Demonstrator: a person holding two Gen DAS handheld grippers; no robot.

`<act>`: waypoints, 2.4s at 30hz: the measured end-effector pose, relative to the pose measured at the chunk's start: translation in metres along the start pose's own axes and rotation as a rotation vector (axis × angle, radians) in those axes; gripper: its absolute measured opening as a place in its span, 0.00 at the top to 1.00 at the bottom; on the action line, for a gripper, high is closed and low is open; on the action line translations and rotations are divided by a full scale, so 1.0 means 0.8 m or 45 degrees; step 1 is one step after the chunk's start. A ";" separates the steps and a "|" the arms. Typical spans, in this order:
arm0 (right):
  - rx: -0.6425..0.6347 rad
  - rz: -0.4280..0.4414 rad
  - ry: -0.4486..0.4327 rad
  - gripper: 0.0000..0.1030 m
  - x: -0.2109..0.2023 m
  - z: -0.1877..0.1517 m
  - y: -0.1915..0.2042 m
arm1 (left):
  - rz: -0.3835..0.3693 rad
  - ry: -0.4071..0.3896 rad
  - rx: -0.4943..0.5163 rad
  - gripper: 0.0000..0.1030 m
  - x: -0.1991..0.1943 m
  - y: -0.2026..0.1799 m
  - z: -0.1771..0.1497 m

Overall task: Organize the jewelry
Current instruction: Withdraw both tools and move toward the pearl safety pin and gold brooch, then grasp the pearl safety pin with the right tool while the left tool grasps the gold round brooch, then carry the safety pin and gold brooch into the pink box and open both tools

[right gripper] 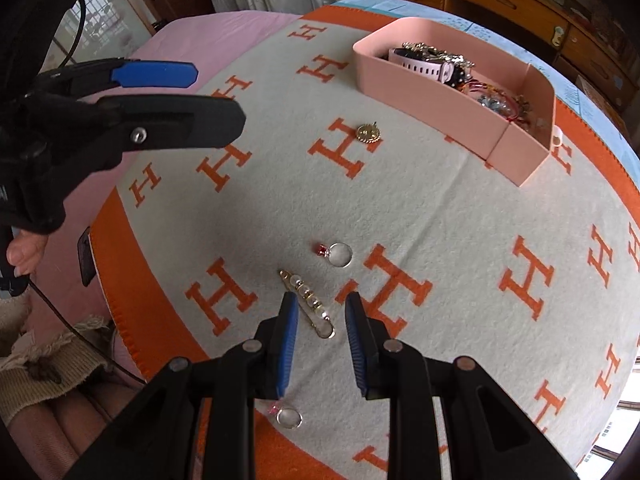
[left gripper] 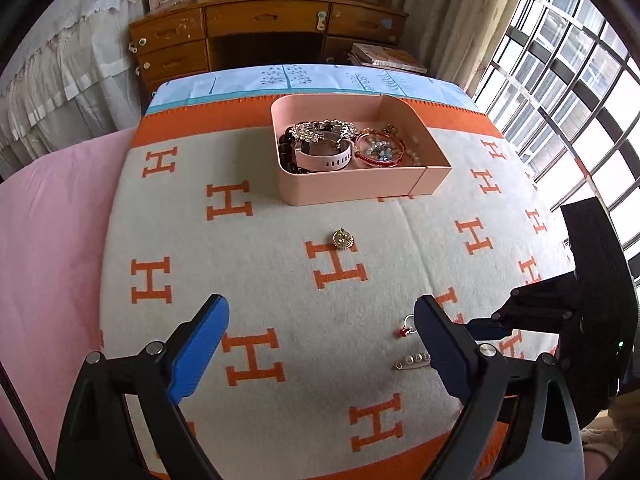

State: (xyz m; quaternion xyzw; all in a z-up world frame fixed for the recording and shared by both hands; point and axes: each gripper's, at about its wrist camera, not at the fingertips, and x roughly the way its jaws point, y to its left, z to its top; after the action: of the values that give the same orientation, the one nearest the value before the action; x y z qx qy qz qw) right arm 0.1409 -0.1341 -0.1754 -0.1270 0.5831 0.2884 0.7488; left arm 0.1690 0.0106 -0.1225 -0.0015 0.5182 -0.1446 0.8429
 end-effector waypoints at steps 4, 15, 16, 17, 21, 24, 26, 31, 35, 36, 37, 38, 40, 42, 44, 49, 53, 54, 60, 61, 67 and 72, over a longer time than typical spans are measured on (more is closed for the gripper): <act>-0.097 -0.011 0.050 0.76 0.017 0.006 0.004 | 0.001 0.027 -0.012 0.10 0.019 0.003 0.011; -0.416 -0.131 0.047 0.93 0.021 -0.016 0.055 | 0.006 0.063 -0.016 0.10 0.054 -0.006 0.035; -0.417 -0.143 0.037 0.93 0.021 -0.020 0.057 | 0.006 0.070 -0.022 0.10 0.058 -0.007 0.036; -0.412 -0.152 0.023 0.93 0.019 -0.024 0.059 | 0.003 0.079 -0.031 0.10 0.062 -0.007 0.038; -0.270 -0.106 -0.037 0.93 0.007 -0.033 0.038 | 0.002 0.108 -0.064 0.10 0.075 -0.010 0.046; -0.118 -0.061 -0.103 0.93 -0.009 -0.039 0.007 | 0.019 0.113 -0.088 0.10 0.085 -0.016 0.055; -0.026 -0.037 -0.146 0.93 -0.020 -0.044 -0.012 | 0.039 0.116 -0.088 0.10 0.090 -0.020 0.061; 0.157 0.002 -0.198 0.93 -0.034 -0.058 -0.054 | 0.070 0.160 -0.031 0.25 0.111 -0.040 0.073; 0.220 0.023 -0.215 0.93 -0.039 -0.065 -0.069 | 0.081 0.212 0.028 0.36 0.127 -0.051 0.075; 0.229 0.031 -0.220 0.93 -0.040 -0.069 -0.071 | 0.086 0.220 0.033 0.36 0.130 -0.052 0.075; 0.235 0.034 -0.223 0.93 -0.041 -0.072 -0.072 | 0.088 0.227 0.035 0.39 0.132 -0.051 0.074; 0.238 0.037 -0.226 0.93 -0.042 -0.072 -0.074 | 0.089 0.233 0.035 0.45 0.134 -0.050 0.075; 0.245 0.046 -0.230 0.93 -0.047 -0.083 -0.080 | 0.083 0.255 0.025 0.52 0.140 -0.047 0.075; 0.246 0.055 -0.230 0.93 -0.052 -0.081 -0.088 | 0.080 0.269 0.010 0.56 0.143 -0.044 0.075; 0.249 0.062 -0.232 0.93 -0.052 -0.086 -0.087 | 0.096 0.267 0.020 0.61 0.143 -0.044 0.075; 0.249 0.073 -0.227 0.93 -0.037 -0.064 -0.090 | 0.140 0.285 0.048 0.71 0.146 -0.047 0.077; 0.263 0.079 -0.224 0.93 -0.032 -0.063 -0.092 | 0.148 0.305 0.056 0.84 0.146 -0.050 0.079; 0.269 0.080 -0.223 0.93 -0.031 -0.062 -0.093 | 0.150 0.308 0.055 0.84 0.146 -0.050 0.079; 0.283 0.075 -0.228 0.93 -0.028 -0.054 -0.093 | 0.147 0.305 0.060 0.84 0.142 -0.058 0.077; 0.284 0.073 -0.234 0.93 -0.030 -0.053 -0.093 | 0.140 0.298 0.060 0.84 0.137 -0.062 0.075; 0.280 0.022 -0.293 0.93 -0.057 -0.038 -0.092 | 0.077 0.205 0.089 0.84 0.082 -0.080 0.084; 0.278 -0.044 -0.399 0.93 -0.107 -0.005 -0.097 | 0.069 0.087 0.127 0.84 0.024 -0.097 0.119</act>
State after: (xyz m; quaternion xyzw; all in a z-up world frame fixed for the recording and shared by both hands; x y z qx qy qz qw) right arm 0.1696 -0.2225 -0.1069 -0.0086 0.4850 0.2266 0.8446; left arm 0.2417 -0.0825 -0.0836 0.0594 0.5386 -0.1474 0.8274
